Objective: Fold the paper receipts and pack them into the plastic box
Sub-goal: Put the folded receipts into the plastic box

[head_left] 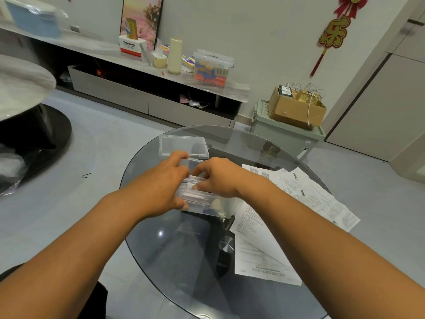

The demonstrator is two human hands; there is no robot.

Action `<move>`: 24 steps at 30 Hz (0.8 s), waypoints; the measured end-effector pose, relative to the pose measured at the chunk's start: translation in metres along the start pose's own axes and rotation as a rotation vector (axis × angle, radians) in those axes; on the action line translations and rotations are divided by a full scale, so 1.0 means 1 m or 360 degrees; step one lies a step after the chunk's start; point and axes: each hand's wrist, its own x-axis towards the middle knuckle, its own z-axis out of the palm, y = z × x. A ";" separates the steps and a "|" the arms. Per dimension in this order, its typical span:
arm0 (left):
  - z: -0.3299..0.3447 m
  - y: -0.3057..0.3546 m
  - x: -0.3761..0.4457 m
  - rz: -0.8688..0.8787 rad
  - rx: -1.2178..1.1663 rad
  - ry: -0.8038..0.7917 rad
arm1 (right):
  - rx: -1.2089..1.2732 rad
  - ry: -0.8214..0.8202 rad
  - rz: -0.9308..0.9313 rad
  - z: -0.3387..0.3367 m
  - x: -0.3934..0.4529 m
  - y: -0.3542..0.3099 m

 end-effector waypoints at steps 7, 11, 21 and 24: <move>0.010 0.000 0.003 0.0029 0.0092 -0.0045 | -0.0005 -0.0088 0.0389 0.000 0.011 -0.001; 0.009 0.001 0.002 0.0042 0.0074 -0.0037 | 0.0168 0.0093 0.0444 0.013 0.016 -0.006; 0.011 0.000 0.001 0.0076 0.0154 -0.0007 | 0.0064 -0.0097 0.0564 -0.012 -0.006 -0.019; 0.012 -0.001 0.003 0.0065 0.0122 -0.0004 | 0.0086 -0.0183 0.0531 -0.011 -0.009 -0.025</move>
